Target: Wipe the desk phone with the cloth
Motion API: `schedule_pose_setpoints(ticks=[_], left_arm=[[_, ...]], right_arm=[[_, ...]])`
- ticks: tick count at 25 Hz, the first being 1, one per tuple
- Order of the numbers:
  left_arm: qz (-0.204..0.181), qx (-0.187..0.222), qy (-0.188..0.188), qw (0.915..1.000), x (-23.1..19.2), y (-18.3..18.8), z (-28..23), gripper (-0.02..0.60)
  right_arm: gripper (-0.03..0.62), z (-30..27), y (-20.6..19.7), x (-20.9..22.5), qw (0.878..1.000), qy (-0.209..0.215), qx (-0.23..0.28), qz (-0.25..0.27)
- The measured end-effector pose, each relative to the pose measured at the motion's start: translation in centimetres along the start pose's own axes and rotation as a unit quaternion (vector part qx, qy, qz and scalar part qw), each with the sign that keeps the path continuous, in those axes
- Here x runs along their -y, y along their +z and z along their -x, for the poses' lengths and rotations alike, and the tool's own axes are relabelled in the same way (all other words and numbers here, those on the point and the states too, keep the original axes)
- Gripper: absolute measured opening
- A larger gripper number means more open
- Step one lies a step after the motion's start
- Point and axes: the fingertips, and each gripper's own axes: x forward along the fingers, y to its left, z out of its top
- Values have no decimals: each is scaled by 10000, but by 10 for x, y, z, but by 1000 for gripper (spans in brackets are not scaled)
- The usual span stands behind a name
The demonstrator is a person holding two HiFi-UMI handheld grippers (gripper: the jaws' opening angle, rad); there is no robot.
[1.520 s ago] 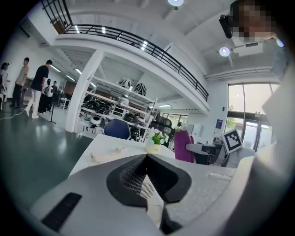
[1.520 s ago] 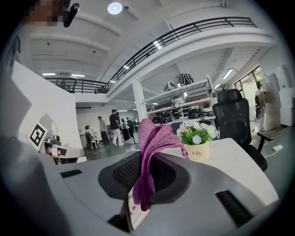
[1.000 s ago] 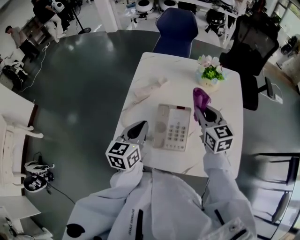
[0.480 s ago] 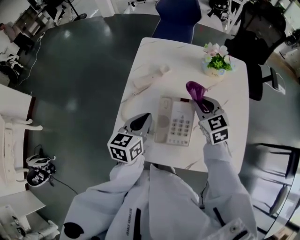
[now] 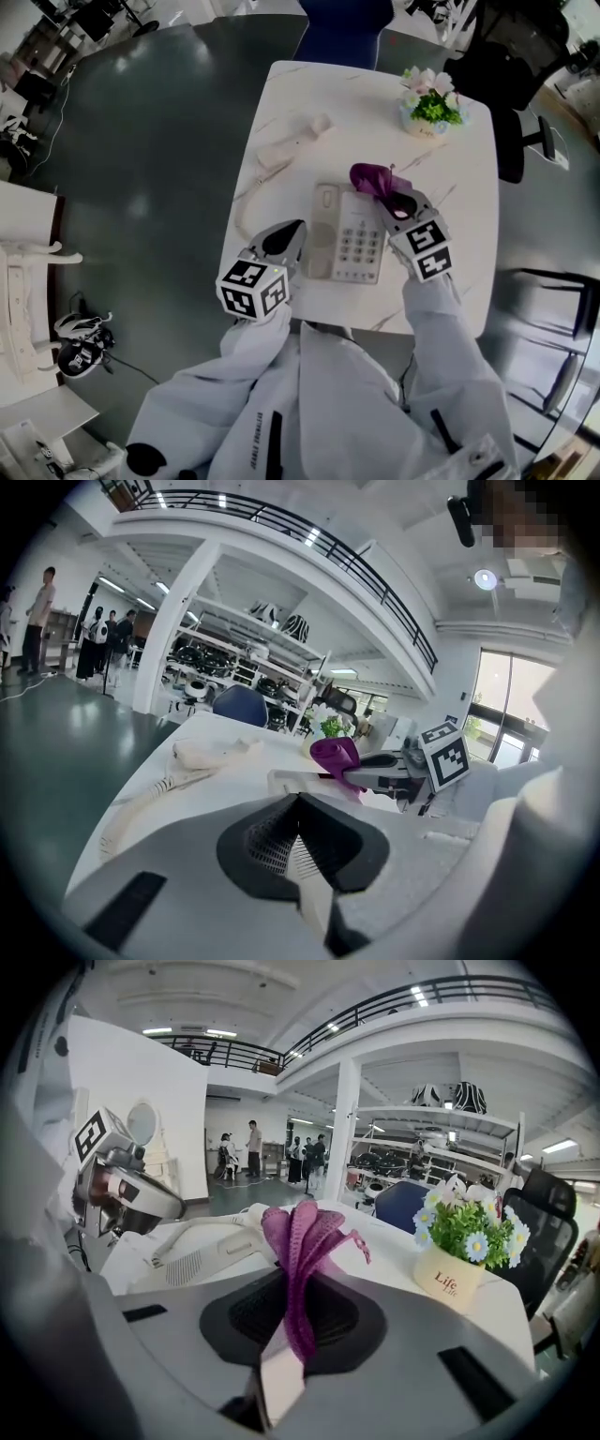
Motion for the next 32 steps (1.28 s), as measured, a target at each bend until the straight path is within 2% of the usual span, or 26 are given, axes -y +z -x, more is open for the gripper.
schedule_pose_setpoints(ticks=[32], left_arm=[[46, -21, -190, 9998, 24, -16, 15, -2]], right_arm=[[38, 16, -25, -39, 9990, 211, -355, -152]])
